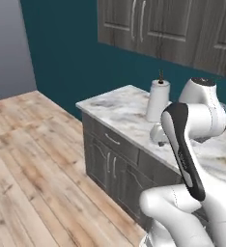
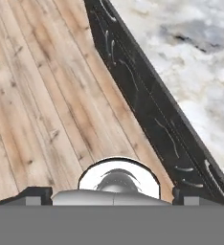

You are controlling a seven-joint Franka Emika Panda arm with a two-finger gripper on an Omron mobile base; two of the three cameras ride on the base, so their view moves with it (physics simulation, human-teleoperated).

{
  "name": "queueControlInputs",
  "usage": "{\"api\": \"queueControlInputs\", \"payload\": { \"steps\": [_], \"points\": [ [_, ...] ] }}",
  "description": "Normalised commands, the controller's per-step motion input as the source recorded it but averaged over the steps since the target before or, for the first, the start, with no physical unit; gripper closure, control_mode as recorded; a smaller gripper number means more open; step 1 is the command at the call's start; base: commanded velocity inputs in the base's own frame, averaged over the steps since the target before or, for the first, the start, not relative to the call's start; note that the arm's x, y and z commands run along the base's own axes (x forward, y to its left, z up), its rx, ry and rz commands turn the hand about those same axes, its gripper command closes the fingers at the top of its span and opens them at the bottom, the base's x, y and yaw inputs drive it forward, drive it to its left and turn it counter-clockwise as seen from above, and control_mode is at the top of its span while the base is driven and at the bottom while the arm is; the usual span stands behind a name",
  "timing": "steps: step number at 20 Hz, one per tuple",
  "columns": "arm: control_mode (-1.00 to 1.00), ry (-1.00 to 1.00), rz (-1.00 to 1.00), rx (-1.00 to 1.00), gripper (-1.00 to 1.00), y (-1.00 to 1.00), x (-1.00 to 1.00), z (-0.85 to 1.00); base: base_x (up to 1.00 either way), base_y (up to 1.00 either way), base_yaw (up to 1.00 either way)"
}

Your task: Navigate to the stand mixer.

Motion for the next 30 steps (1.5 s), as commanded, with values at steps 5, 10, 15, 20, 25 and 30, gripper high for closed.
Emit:
{"api": "queueControlInputs", "payload": {
  "steps": [5, 10, 15, 20, 25, 30],
  "points": [
    [1.0, 0.0, 0.0, 0.0, -1.0, 0.0, 0.0, 0.0, 0.0, 0.17, 0.76],
    [1.0, 0.0, 0.0, 0.0, -1.0, 0.0, 0.0, 0.0, 0.0, 0.27, 0.71],
    [1.0, 0.0, 0.0, 0.0, -1.0, 0.0, 0.0, 0.0, 0.09, 0.45, 0.67],
    [1.0, 0.0, 0.0, 0.0, -1.0, 0.0, 0.0, 0.0, 0.17, 0.69, 0.67],
    [1.0, 0.0, 0.0, 0.0, -1.0, 0.0, 0.0, 0.0, 0.32, 0.71, 0.64],
    [1.0, 0.0, 0.0, 0.0, -1.0, 0.0, 0.0, 0.0, 0.81, 0.44, 0.53]
  ]
}}
